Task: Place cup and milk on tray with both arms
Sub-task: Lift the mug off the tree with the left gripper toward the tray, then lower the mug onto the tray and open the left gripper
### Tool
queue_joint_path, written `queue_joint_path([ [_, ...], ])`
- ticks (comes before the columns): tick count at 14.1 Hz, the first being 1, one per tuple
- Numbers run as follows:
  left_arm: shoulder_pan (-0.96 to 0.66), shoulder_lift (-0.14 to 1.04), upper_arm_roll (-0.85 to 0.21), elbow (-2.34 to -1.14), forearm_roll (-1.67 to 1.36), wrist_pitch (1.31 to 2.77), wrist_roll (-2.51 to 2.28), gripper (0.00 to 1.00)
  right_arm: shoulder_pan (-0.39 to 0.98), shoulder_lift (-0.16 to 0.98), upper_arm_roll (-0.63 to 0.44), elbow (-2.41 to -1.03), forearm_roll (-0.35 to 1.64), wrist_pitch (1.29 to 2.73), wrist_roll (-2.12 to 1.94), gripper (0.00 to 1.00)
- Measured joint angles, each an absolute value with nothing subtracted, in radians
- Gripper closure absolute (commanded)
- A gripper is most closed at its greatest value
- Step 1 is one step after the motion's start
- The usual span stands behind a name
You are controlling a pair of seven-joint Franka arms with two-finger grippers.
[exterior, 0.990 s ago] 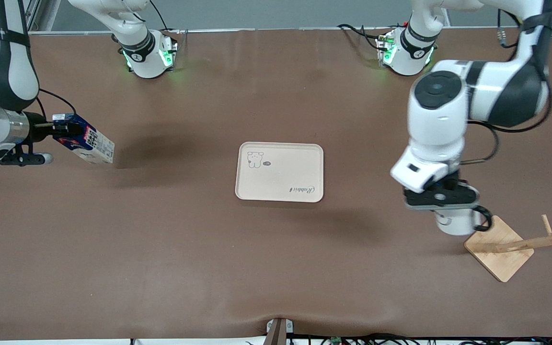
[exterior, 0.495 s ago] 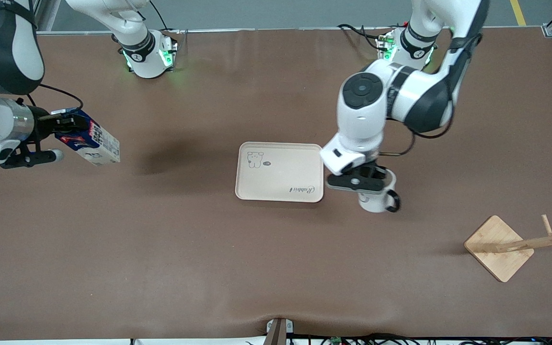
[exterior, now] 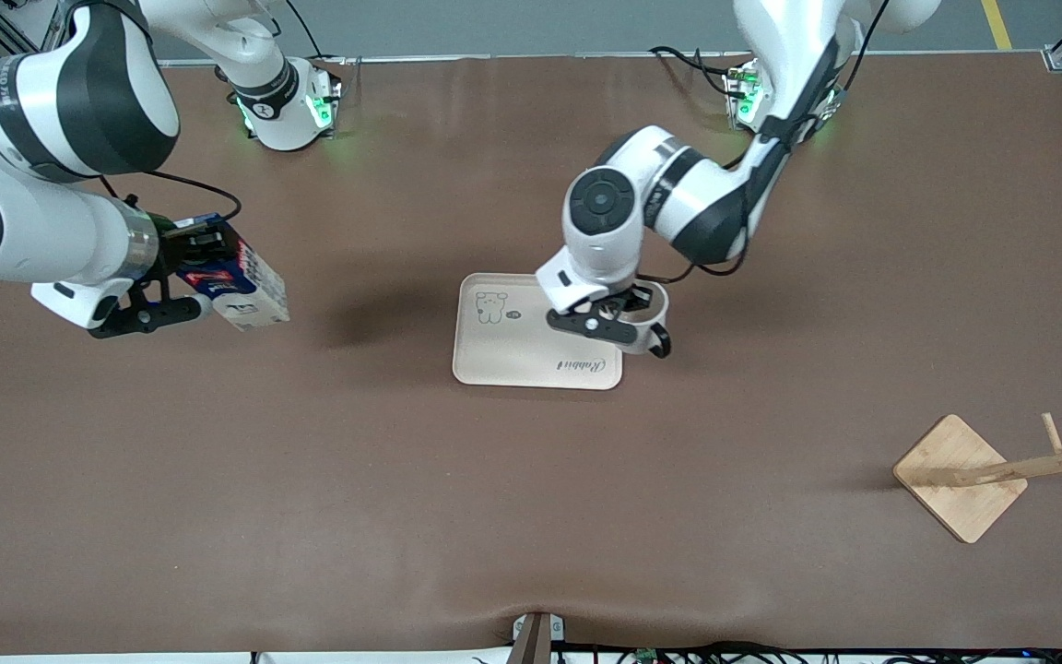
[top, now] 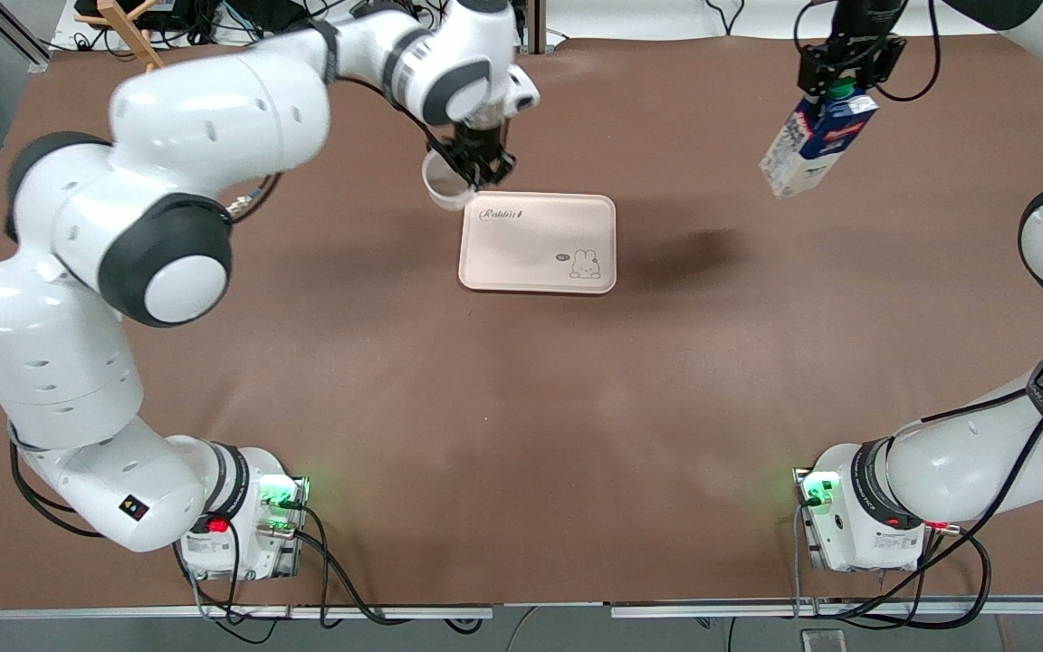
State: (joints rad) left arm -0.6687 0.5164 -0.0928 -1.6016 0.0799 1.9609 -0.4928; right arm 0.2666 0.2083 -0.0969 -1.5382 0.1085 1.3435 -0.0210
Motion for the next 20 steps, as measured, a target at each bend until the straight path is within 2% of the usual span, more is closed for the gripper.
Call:
queue_joint_path([
  [3, -0.71, 0.578, -0.094, -1.599, 0.069, 1.967, -0.509, 1.0, 0.276, 0.234, -0.097, -1.523, 0.159, 1.344, 0.007, 1.0],
  [6, -0.705, 0.624, -0.092, -1.597, 0.038, 2.019, -0.505, 1.0, 0.341, 0.254, -0.097, -1.502, 0.167, 1.345, 0.098, 1.0],
  [13, -0.704, 0.663, -0.092, -1.594, -0.086, 2.043, -0.482, 1.0, 0.486, 0.336, -0.096, -1.403, 0.168, 1.348, 0.286, 1.0],
  [14, -0.703, 0.666, -0.091, -1.594, -0.106, 2.044, -0.473, 0.65, 0.489, 0.341, -0.096, -1.399, 0.168, 1.348, 0.292, 1.0],
  [15, -0.703, 0.67, -0.091, -1.594, -0.116, 2.049, -0.469, 0.01, 0.489, 0.344, -0.096, -1.397, 0.168, 1.349, 0.301, 1.0],
  [20, -0.694, 0.669, -0.087, -1.572, -0.119, 2.057, -0.439, 0.0, 0.492, 0.346, -0.097, -1.396, 0.168, 1.357, 0.32, 1.0],
])
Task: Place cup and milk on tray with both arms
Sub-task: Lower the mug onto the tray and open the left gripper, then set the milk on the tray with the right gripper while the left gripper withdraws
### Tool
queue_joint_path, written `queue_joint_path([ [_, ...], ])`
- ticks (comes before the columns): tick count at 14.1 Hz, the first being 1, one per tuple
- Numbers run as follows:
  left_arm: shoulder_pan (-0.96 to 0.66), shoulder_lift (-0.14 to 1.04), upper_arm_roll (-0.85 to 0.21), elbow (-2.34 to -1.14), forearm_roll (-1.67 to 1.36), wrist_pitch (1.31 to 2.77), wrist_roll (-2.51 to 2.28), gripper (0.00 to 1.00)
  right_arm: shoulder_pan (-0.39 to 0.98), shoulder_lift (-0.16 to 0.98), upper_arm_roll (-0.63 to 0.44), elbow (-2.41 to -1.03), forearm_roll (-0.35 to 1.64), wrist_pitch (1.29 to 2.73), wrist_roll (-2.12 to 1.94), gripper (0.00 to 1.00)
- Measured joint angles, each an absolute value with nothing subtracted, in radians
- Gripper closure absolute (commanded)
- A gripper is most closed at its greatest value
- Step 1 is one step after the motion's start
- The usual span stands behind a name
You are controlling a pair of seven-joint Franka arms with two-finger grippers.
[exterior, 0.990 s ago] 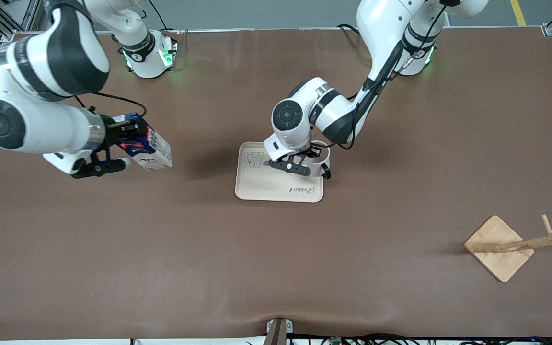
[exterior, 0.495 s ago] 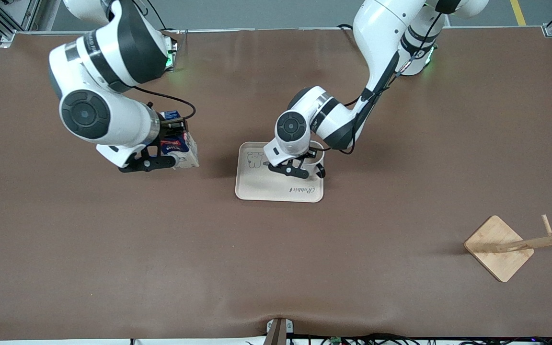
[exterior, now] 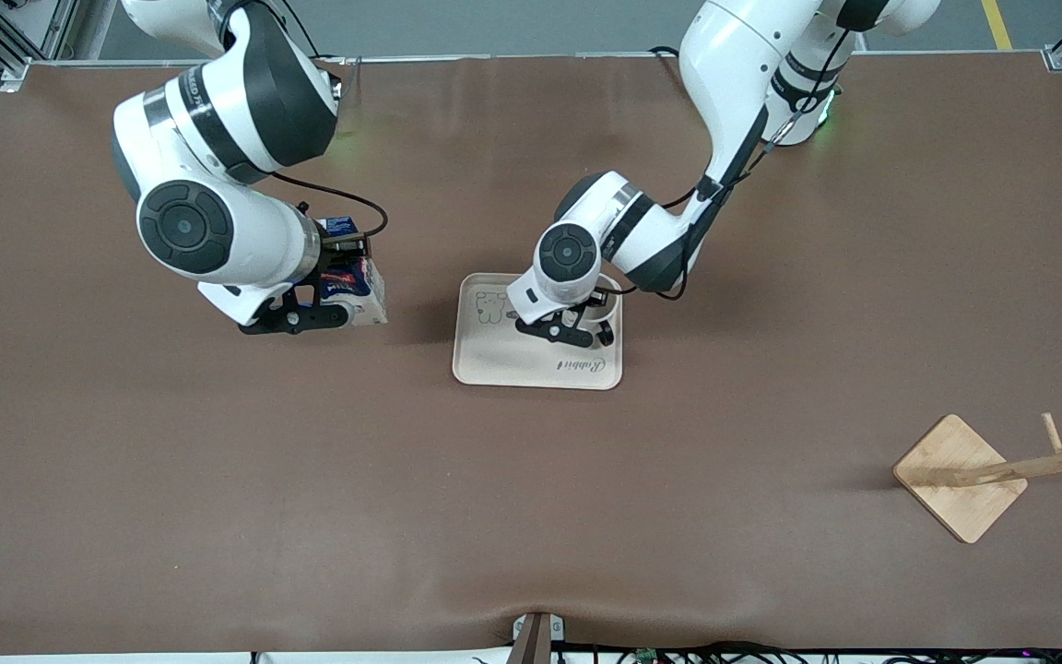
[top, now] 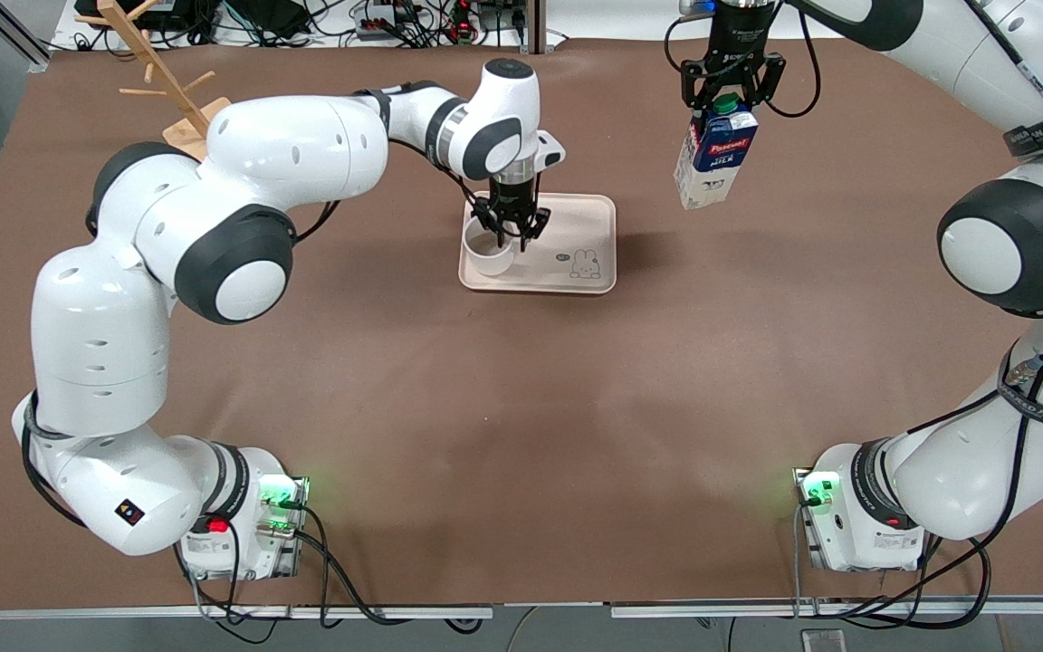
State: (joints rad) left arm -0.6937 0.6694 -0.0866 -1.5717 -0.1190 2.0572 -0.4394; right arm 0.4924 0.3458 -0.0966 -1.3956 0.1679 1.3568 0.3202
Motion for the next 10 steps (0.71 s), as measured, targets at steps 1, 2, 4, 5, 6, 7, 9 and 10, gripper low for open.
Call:
queue_joint_path([
  [1, -0.684, 0.659, -0.084, -1.562, -0.119, 2.057, -0.419, 0.0, 0.496, 0.347, -0.097, -1.396, 0.173, 1.367, 0.334, 1.0],
  [2, -0.665, 0.64, -0.082, -1.554, -0.119, 2.047, -0.398, 0.0, 0.505, 0.35, -0.096, -1.396, 0.186, 1.379, 0.358, 1.0],
  [4, -0.596, 0.579, -0.079, -1.542, -0.119, 1.992, -0.342, 0.0, 0.532, 0.362, -0.096, -1.396, 0.228, 1.419, 0.423, 1.0],
  [5, -0.55, 0.539, -0.078, -1.541, -0.119, 1.965, -0.308, 0.0, 0.551, 0.371, -0.096, -1.396, 0.25, 1.44, 0.448, 1.0],
  [6, -0.5, 0.499, -0.077, -1.54, -0.119, 1.942, -0.275, 0.0, 0.573, 0.384, -0.095, -1.396, 0.266, 1.455, 0.47, 1.0],
  [7, -0.451, 0.463, -0.077, -1.54, -0.119, 1.925, -0.248, 0.0, 0.598, 0.4, -0.095, -1.396, 0.276, 1.472, 0.49, 1.0],
  [9, -0.369, 0.408, -0.075, -1.539, -0.118, 1.904, -0.225, 0.0, 0.644, 0.437, -0.094, -1.396, 0.301, 1.536, 0.511, 1.0],
  [10, -0.332, 0.39, -0.074, -1.535, -0.114, 1.894, -0.22, 0.0, 0.666, 0.456, -0.094, -1.396, 0.319, 1.569, 0.531, 1.0],
])
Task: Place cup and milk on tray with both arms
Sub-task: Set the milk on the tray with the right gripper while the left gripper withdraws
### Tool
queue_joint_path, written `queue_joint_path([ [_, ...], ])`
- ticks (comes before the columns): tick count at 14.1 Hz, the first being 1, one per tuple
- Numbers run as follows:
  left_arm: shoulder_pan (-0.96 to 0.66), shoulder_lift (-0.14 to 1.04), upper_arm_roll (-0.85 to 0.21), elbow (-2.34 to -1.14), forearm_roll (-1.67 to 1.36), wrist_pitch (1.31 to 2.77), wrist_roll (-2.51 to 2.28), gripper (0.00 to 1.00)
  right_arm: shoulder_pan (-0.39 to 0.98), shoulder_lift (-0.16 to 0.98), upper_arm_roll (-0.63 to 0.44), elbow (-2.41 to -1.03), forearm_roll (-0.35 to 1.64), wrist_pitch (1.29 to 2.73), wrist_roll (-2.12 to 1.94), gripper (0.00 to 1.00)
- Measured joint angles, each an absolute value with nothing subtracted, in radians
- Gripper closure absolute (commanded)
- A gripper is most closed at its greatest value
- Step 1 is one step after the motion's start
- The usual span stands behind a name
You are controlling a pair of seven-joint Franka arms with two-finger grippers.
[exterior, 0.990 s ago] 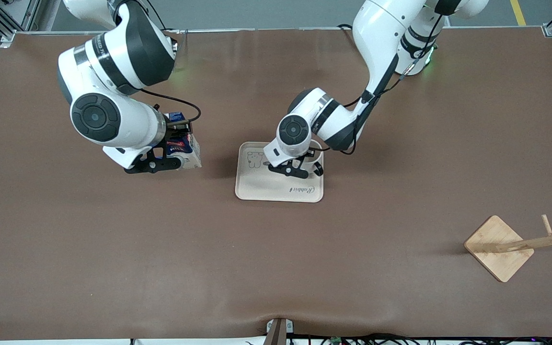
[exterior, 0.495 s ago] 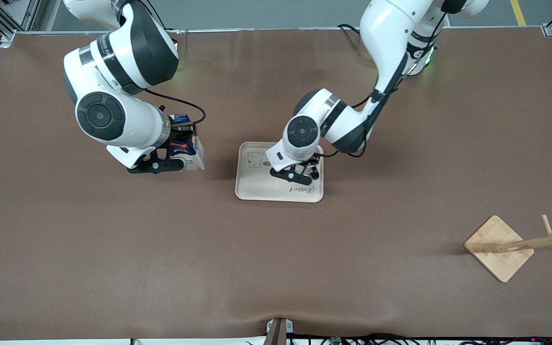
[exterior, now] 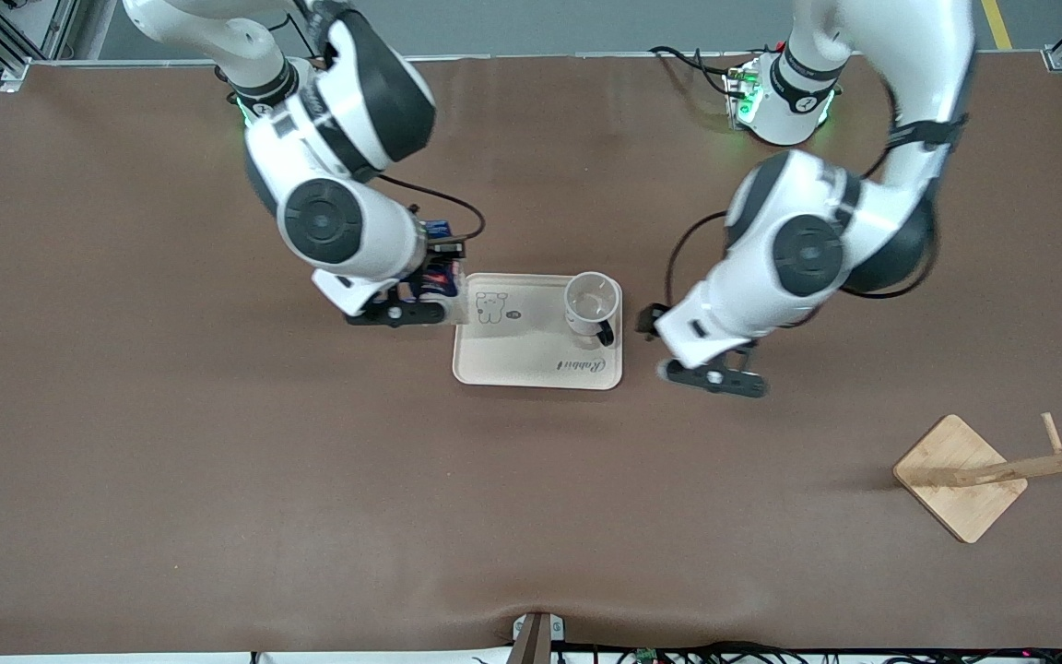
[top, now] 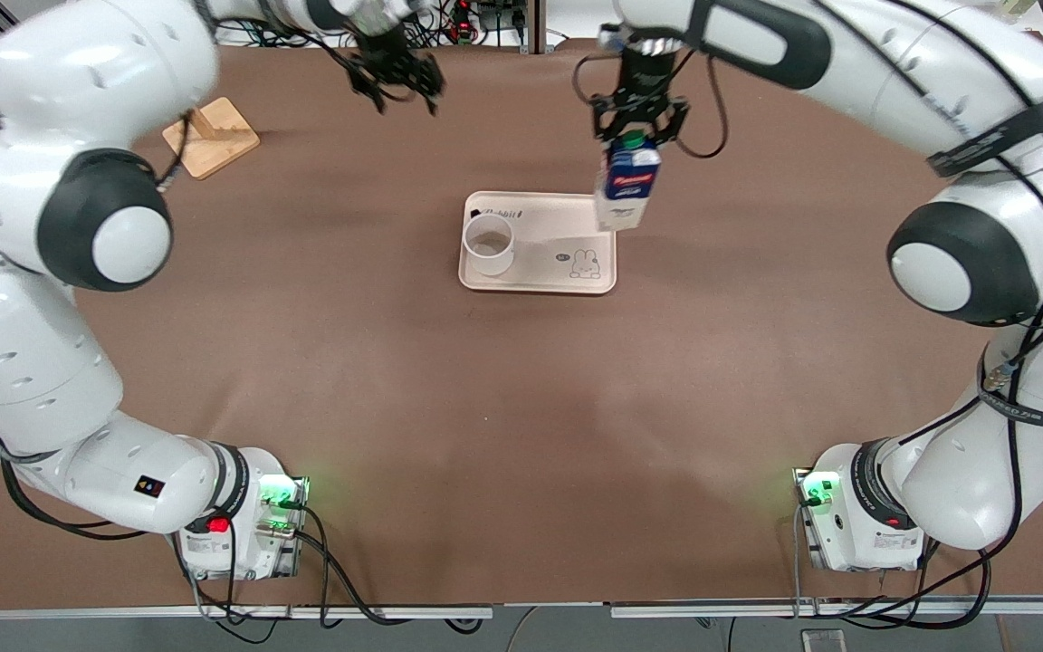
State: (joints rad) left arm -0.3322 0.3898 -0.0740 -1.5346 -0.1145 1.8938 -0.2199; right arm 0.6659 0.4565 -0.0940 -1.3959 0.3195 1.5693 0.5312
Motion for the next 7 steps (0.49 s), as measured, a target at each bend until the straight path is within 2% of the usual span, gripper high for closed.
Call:
queue_joint_path([
  [3, -0.24, 0.376, -0.073, -1.477, -0.075, 1.86, -0.207, 0.0, 0.708, 0.517, -0.094, -1.396, 0.337, 1.648, 0.588, 1.0],
  [7, -0.142, 0.37, -0.07, -1.432, -0.016, 1.83, -0.175, 0.0, 0.713, 0.579, -0.099, -1.394, 0.339, 1.667, 0.597, 1.0],
])
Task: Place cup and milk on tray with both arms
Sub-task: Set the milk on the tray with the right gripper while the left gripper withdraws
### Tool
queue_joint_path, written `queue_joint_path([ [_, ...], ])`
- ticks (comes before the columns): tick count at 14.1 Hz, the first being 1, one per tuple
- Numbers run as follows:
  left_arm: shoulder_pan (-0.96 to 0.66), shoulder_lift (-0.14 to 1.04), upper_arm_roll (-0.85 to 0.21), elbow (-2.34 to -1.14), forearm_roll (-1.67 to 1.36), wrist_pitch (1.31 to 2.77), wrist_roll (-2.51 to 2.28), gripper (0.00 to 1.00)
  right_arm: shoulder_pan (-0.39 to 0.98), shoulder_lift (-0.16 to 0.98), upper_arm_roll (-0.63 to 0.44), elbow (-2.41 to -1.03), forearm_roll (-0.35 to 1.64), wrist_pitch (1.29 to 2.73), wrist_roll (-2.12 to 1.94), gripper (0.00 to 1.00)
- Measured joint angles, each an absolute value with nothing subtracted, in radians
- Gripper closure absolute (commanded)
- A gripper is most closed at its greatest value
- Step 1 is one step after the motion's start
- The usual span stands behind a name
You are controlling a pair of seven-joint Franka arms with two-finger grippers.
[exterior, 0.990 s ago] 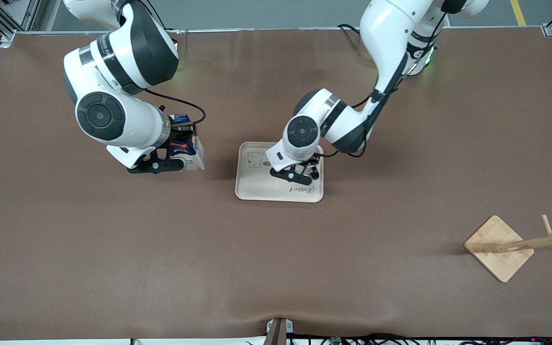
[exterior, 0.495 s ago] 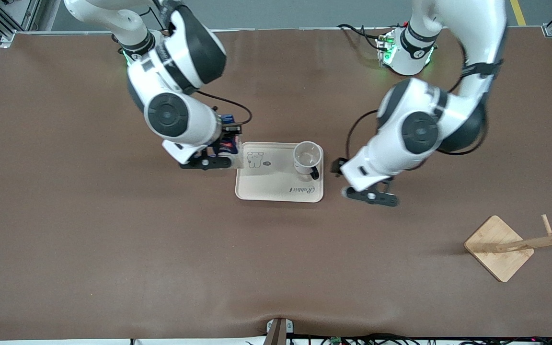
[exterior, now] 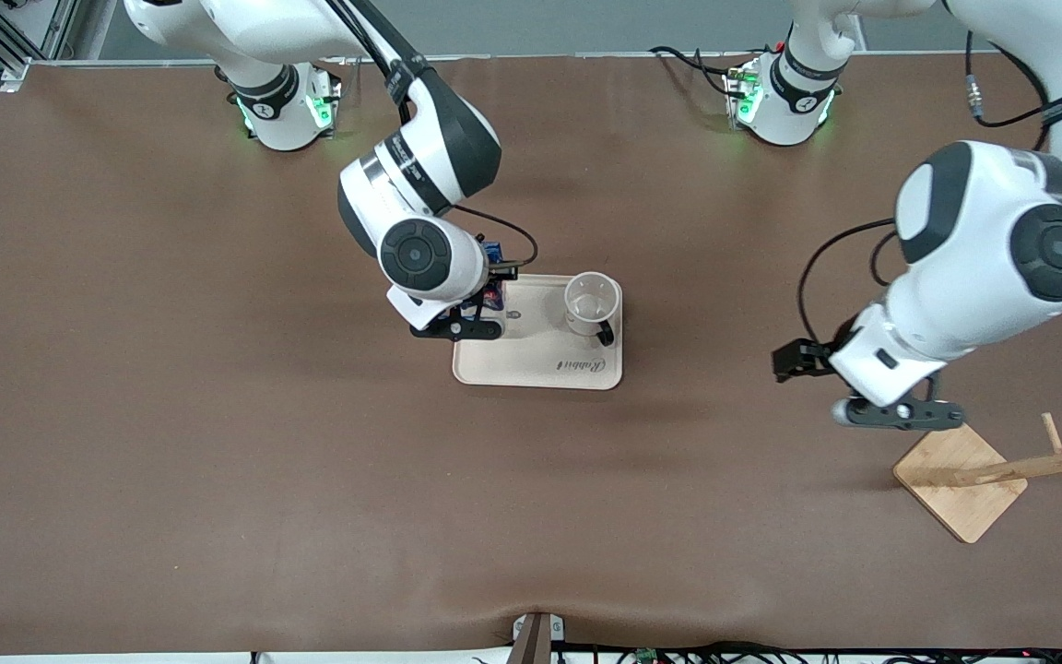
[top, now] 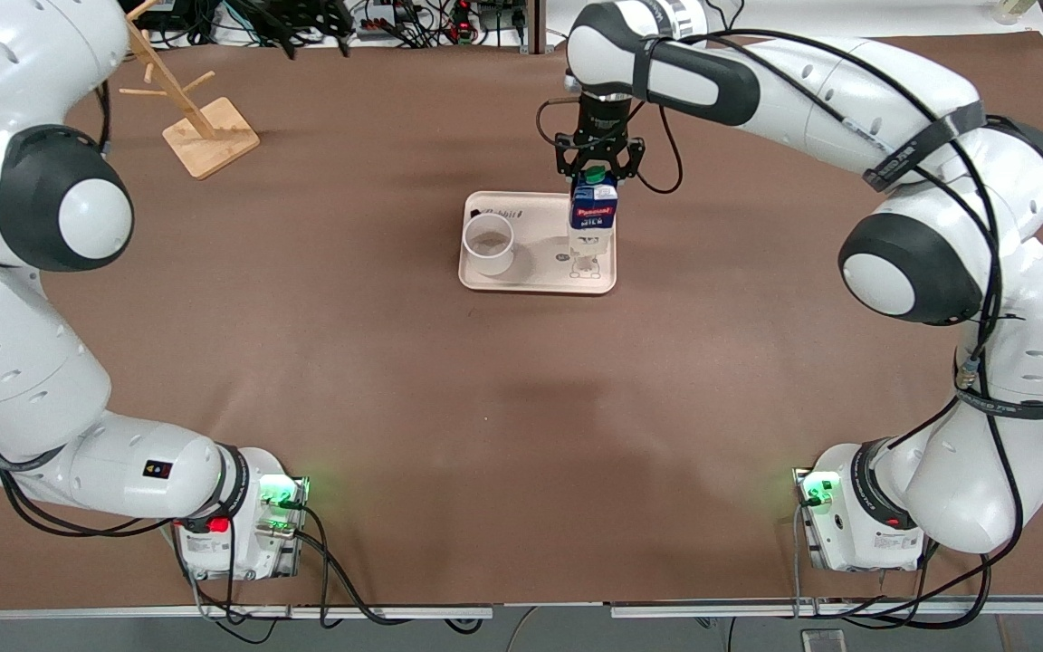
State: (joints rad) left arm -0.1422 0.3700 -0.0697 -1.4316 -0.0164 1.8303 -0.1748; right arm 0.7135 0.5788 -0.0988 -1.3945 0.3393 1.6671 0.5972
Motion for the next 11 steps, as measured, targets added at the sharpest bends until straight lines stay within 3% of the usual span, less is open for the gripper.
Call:
queue_joint_path([
  [8, -0.036, 0.266, -0.062, -1.42, 0.065, 1.697, -0.156, 0.0, 0.716, 0.628, -0.077, -1.39, 0.375, 1.667, 0.597, 1.0],
  [9, -0.028, 0.241, -0.062, -1.419, 0.068, 1.666, -0.146, 0.0, 0.717, 0.631, -0.076, -1.385, 0.375, 1.664, 0.597, 0.79],
  [10, -0.022, 0.214, -0.062, -1.42, 0.068, 1.636, -0.139, 0.0, 0.717, 0.632, -0.076, -1.382, 0.376, 1.664, 0.598, 0.21],
  [11, -0.018, 0.189, -0.062, -1.424, 0.068, 1.613, -0.137, 0.0, 0.717, 0.633, -0.076, -1.382, 0.376, 1.67, 0.598, 0.0],
])
